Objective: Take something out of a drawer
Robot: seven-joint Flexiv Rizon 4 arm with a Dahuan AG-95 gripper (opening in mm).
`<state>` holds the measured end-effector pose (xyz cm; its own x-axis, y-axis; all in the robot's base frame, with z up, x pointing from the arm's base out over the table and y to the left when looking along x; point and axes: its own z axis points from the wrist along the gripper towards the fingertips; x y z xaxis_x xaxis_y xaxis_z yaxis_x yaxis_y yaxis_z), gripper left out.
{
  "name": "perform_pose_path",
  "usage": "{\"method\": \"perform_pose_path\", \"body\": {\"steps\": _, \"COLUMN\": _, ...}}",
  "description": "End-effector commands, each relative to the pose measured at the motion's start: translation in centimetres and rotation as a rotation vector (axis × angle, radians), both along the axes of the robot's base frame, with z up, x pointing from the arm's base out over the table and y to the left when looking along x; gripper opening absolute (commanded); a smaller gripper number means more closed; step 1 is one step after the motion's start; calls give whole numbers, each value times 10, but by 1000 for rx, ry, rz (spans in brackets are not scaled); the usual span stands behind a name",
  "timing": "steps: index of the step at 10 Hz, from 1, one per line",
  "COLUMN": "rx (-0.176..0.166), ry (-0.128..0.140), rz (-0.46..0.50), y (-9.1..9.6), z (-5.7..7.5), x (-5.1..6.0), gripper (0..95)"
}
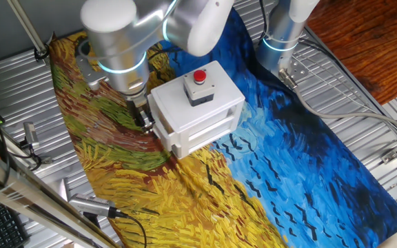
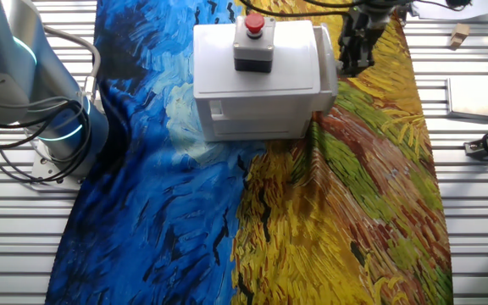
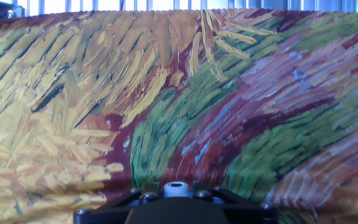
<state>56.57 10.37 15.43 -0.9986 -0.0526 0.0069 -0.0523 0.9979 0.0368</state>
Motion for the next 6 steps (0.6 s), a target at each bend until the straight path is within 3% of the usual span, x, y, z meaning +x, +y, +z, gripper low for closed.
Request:
{"method": "perform_pose_path", "body": {"steps": 1, "rx": 1, "ry": 2, "rz": -4, "y": -1, "z": 3, "x": 2, "gripper": 0}}
{"method": "perform_pose_path", "body": {"steps": 6, "rx": 5, "ry": 0, "rz": 5, "y": -1, "z": 1, "x": 16, "gripper": 0}}
